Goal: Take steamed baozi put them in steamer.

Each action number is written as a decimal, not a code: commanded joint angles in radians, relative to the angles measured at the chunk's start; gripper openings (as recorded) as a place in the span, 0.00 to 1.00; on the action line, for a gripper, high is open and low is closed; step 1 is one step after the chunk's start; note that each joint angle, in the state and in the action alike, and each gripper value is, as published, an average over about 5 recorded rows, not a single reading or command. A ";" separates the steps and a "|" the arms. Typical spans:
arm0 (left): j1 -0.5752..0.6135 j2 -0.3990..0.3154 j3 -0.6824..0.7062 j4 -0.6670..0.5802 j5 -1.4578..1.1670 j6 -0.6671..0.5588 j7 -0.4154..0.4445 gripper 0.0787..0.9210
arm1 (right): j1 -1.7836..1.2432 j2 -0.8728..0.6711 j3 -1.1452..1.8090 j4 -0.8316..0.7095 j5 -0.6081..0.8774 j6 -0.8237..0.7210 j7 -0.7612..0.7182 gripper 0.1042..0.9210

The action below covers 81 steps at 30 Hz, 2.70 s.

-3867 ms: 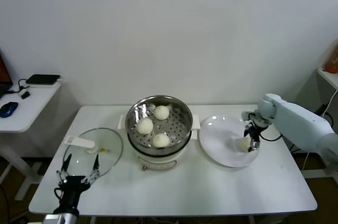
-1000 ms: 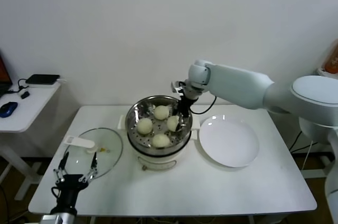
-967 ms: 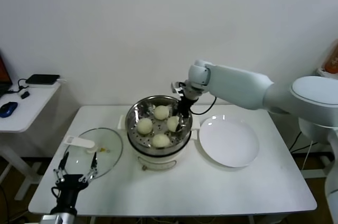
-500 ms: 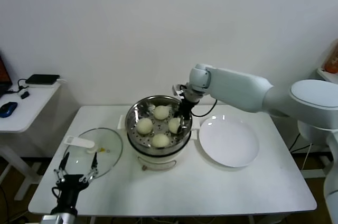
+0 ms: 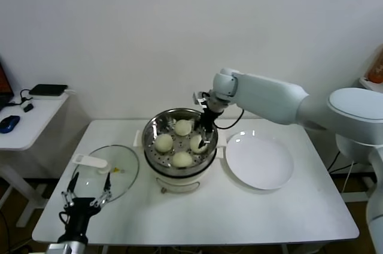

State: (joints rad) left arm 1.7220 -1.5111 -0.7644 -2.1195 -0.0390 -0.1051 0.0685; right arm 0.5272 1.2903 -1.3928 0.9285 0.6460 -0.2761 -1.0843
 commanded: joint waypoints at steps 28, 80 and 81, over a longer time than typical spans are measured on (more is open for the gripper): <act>0.001 -0.007 0.019 -0.015 0.024 0.002 0.004 0.88 | -0.421 -0.575 0.814 0.471 -0.135 0.077 0.394 0.88; -0.006 -0.021 0.021 -0.016 0.049 0.019 -0.015 0.88 | -2.104 0.079 1.935 0.969 -0.311 0.490 0.974 0.88; -0.006 -0.021 0.020 -0.016 0.049 0.018 -0.014 0.88 | -2.102 0.073 1.934 0.969 -0.308 0.486 0.971 0.88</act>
State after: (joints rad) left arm 1.7144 -1.5329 -0.7429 -2.1356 0.0057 -0.0873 0.0525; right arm -1.4779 1.3203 0.5060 1.8753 0.3240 0.2139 -0.1058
